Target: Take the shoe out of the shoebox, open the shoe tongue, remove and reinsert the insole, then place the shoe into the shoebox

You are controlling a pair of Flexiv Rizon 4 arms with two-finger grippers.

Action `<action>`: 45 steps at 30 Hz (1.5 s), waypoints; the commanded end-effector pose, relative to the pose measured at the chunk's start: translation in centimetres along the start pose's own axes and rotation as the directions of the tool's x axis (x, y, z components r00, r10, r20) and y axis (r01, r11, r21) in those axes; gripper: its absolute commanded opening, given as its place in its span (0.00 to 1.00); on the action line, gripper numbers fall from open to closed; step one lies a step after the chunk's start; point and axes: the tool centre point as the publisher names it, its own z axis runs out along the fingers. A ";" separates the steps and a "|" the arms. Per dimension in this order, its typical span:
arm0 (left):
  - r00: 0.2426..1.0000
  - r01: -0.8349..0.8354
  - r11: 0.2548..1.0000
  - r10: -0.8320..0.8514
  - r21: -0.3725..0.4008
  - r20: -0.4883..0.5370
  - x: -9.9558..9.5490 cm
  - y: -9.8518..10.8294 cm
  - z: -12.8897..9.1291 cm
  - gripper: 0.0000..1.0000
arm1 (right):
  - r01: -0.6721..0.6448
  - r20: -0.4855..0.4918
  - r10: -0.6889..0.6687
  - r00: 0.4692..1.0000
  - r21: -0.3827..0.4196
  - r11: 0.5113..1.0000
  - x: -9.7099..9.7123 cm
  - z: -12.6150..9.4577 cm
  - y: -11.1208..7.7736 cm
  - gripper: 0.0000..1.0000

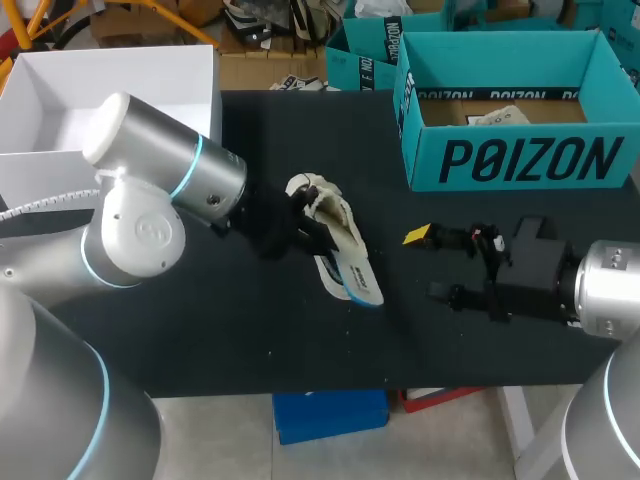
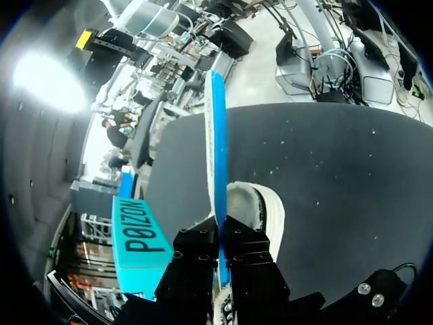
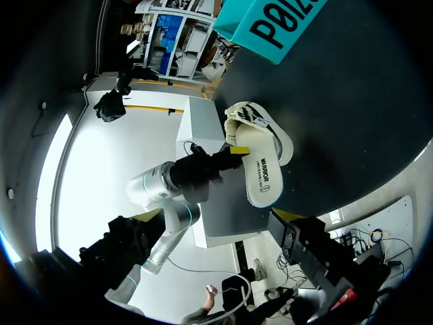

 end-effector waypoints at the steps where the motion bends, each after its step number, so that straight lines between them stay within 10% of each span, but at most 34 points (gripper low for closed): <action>1: 1.000 0.015 1.000 -0.016 -0.018 -0.016 -0.1 0.8 0.4 0.00 | 0.000 0.001 0.000 1.000 -0.001 1.000 0.0 0.0 0.0 1.00; 20: 0.997 0.068 0.992 -0.070 -0.107 -0.017 0.5 4.3 0.1 0.00 | 0.000 0.001 0.000 1.000 -0.001 1.000 0.0 0.0 0.0 1.00; 21: 0.997 0.068 0.992 -0.070 -0.107 -0.018 0.5 4.2 0.2 0.43 | 0.000 0.001 0.000 1.000 -0.001 1.000 0.0 0.0 0.0 1.00; 22: 0.998 0.065 0.993 -0.067 -0.102 -0.017 0.4 4.0 0.2 0.62 | 0.000 0.001 0.000 1.000 -0.001 1.000 0.0 0.0 0.0 1.00; 26: 0.999 0.044 0.996 -0.045 -0.079 -0.005 -0.1 3.0 0.0 0.87 | 0.000 0.001 0.000 1.000 -0.001 1.000 0.0 0.0 0.0 1.00; 32: 1.000 0.003 0.999 -0.003 -0.037 0.005 -0.8 1.2 -0.3 0.84 | 0.000 0.001 0.000 1.000 -0.001 1.000 0.0 0.0 0.0 1.00; 45: 0.999 -0.039 0.998 0.040 0.039 -0.037 -0.2 -1.3 0.4 0.27 | 0.000 0.001 0.000 1.000 -0.001 1.000 0.0 0.0 0.0 1.00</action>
